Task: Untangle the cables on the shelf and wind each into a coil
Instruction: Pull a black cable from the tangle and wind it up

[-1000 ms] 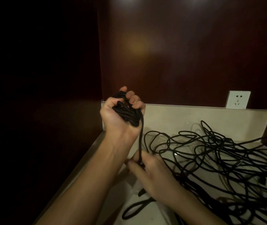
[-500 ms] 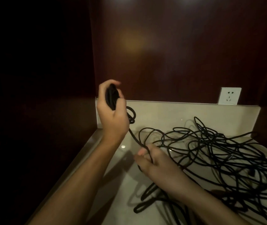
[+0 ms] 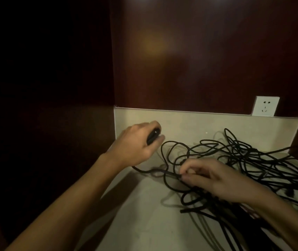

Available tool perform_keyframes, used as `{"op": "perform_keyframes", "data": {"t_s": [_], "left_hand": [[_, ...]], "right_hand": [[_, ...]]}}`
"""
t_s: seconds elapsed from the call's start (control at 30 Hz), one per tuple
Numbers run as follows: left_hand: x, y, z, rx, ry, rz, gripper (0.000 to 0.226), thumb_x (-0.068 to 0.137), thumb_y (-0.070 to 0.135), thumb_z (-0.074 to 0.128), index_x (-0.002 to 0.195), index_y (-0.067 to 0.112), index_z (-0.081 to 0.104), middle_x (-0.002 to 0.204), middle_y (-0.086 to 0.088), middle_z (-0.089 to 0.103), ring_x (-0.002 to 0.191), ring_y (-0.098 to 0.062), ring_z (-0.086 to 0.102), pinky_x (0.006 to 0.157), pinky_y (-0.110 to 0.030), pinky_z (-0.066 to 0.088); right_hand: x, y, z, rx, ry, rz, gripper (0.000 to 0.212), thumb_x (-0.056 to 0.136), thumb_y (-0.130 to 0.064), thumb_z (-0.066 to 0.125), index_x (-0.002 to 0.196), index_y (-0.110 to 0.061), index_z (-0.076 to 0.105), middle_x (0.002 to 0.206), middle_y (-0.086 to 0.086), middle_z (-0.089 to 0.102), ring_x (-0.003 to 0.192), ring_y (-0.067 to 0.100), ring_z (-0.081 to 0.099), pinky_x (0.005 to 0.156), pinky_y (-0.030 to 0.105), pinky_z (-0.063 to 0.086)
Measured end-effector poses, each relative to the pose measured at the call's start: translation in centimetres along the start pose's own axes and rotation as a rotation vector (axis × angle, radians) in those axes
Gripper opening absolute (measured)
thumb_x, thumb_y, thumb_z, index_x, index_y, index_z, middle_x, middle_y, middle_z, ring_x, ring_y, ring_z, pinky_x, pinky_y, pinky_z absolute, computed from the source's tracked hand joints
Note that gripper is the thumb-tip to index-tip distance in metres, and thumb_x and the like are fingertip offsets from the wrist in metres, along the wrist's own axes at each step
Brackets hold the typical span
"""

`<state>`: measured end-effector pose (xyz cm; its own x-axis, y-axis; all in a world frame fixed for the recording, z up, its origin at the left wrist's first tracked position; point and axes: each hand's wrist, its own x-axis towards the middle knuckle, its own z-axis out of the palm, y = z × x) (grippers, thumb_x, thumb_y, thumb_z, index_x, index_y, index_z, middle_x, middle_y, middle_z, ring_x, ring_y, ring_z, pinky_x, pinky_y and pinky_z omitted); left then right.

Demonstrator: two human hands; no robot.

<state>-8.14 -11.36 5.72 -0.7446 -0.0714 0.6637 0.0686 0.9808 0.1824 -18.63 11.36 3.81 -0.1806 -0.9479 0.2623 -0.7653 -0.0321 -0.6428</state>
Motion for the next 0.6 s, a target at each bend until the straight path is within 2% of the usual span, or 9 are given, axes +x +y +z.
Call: {"op": "perform_keyframes", "data": {"t_s": [0.07, 0.17, 0.23, 0.27, 0.33, 0.4, 0.47, 0.53, 0.6], "left_hand": [[-0.8, 0.6, 0.8, -0.104, -0.124, 0.002, 0.034, 0.098, 0.054, 0.046, 0.097, 0.022, 0.059, 0.071, 0.008, 0.057, 0.064, -0.007, 0.054, 0.062, -0.031, 0.044], [-2.0, 2.7, 1.5, -0.557, -0.309, -0.091, 0.042, 0.1, 0.053, 0.039, 0.093, 0.019, 0.062, 0.076, 0.012, 0.061, 0.073, -0.003, 0.055, 0.074, -0.026, 0.044], [-2.4, 3.8, 1.6, -0.757, -0.368, -0.107, 0.052, 0.098, 0.054, 0.039, 0.098, 0.009, 0.064, 0.08, 0.006, 0.061, 0.077, -0.009, 0.056, 0.078, -0.028, 0.045], [-2.6, 4.1, 1.7, -0.834, -0.395, -0.113, 0.058, 0.094, 0.055, 0.043, 0.101, 0.001, 0.063, 0.078, 0.002, 0.058, 0.074, -0.01, 0.054, 0.075, -0.027, 0.044], [-2.7, 4.4, 1.4, -0.942, -0.446, -0.171, 0.06, 0.084, 0.052, 0.056, 0.101, -0.005, 0.06, 0.075, 0.006, 0.054, 0.071, -0.005, 0.051, 0.072, -0.021, 0.04], [-2.4, 4.4, 1.3, -0.949, -0.512, -0.275, 0.042, 0.076, 0.041, 0.072, 0.097, 0.005, 0.063, 0.078, 0.004, 0.056, 0.074, -0.007, 0.052, 0.071, -0.022, 0.042], [-2.0, 4.3, 1.5, -0.934, -0.503, -0.368, 0.021, 0.073, 0.024, 0.07, 0.091, 0.014, 0.063, 0.079, 0.0, 0.057, 0.075, -0.011, 0.053, 0.069, -0.025, 0.042], [-1.5, 4.2, 1.8, -1.049, -0.479, -0.468, 0.025, 0.068, 0.013, 0.06, 0.093, 0.012, 0.065, 0.077, -0.004, 0.057, 0.068, -0.012, 0.053, 0.062, -0.026, 0.041], [-1.2, 4.0, 1.7, -1.207, -0.5, -0.54, 0.036, 0.065, 0.009, 0.054, 0.099, 0.009, 0.067, 0.073, -0.004, 0.058, 0.058, -0.009, 0.052, 0.053, -0.021, 0.041]], "right_hand": [[0.4, -1.4, -0.8, -0.064, 0.031, -0.087, 0.008, 0.098, -0.029, 0.06, 0.093, -0.028, 0.066, 0.076, 0.002, 0.062, 0.069, 0.015, 0.058, 0.066, 0.029, 0.044], [1.2, -2.3, -2.4, -0.115, 0.12, -0.165, 0.015, 0.098, -0.028, 0.057, 0.089, -0.023, 0.068, 0.073, -0.013, 0.063, 0.066, 0.003, 0.056, 0.063, 0.019, 0.042], [1.8, -2.0, -2.9, -0.184, 0.168, -0.194, 0.016, 0.098, -0.027, 0.056, 0.089, -0.022, 0.068, 0.074, -0.014, 0.063, 0.066, 0.005, 0.057, 0.063, 0.023, 0.043], [2.2, -1.8, -3.0, -0.225, 0.195, -0.205, 0.017, 0.098, -0.027, 0.055, 0.09, -0.02, 0.068, 0.075, -0.013, 0.064, 0.069, 0.005, 0.058, 0.065, 0.022, 0.044], [3.1, -1.2, -3.1, -0.332, 0.23, -0.232, 0.018, 0.097, -0.026, 0.053, 0.092, -0.018, 0.067, 0.082, -0.014, 0.061, 0.079, 0.001, 0.059, 0.072, 0.014, 0.042], [4.3, -0.8, -3.5, -0.433, 0.24, -0.249, 0.021, 0.098, -0.028, 0.051, 0.092, -0.015, 0.067, 0.085, -0.014, 0.058, 0.082, -0.003, 0.056, 0.074, 0.008, 0.037], [5.5, -0.8, -4.1, -0.493, 0.231, -0.269, 0.025, 0.099, -0.03, 0.049, 0.091, -0.013, 0.065, 0.084, -0.009, 0.06, 0.079, 0.002, 0.056, 0.071, 0.011, 0.037], [7.1, -1.6, -5.0, -0.558, 0.21, -0.327, 0.028, 0.1, -0.032, 0.048, 0.091, -0.011, 0.064, 0.083, -0.005, 0.064, 0.077, 0.009, 0.059, 0.071, 0.019, 0.041], [8.7, -2.6, -6.2, -0.673, 0.157, -0.415, 0.033, 0.1, -0.039, 0.047, 0.092, -0.011, 0.064, 0.083, -0.002, 0.065, 0.077, 0.016, 0.061, 0.07, 0.028, 0.046]]}}
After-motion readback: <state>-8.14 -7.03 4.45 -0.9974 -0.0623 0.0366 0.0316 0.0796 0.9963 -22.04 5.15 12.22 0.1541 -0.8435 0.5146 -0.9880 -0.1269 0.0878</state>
